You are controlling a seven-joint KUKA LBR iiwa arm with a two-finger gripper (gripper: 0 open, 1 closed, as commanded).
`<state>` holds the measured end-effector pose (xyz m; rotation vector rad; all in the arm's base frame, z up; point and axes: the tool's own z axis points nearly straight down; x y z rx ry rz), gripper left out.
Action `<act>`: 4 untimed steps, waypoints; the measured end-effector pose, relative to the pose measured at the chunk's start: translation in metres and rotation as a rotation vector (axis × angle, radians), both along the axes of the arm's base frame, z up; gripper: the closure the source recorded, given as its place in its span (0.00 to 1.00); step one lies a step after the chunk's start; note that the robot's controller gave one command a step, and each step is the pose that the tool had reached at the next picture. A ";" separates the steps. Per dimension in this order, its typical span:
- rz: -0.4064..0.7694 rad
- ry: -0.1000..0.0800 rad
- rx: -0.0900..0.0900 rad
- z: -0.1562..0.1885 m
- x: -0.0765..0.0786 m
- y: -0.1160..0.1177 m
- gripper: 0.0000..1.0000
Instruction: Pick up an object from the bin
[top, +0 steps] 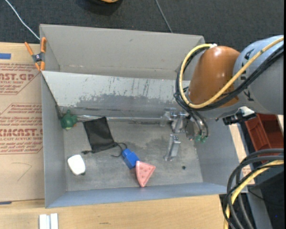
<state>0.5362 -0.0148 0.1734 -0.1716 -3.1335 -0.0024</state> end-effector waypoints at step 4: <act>0.141 -0.003 0.002 0.067 -0.034 0.063 1.00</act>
Offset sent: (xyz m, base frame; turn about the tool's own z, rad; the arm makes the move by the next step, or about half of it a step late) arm -0.0241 0.0468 -0.1034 -0.1249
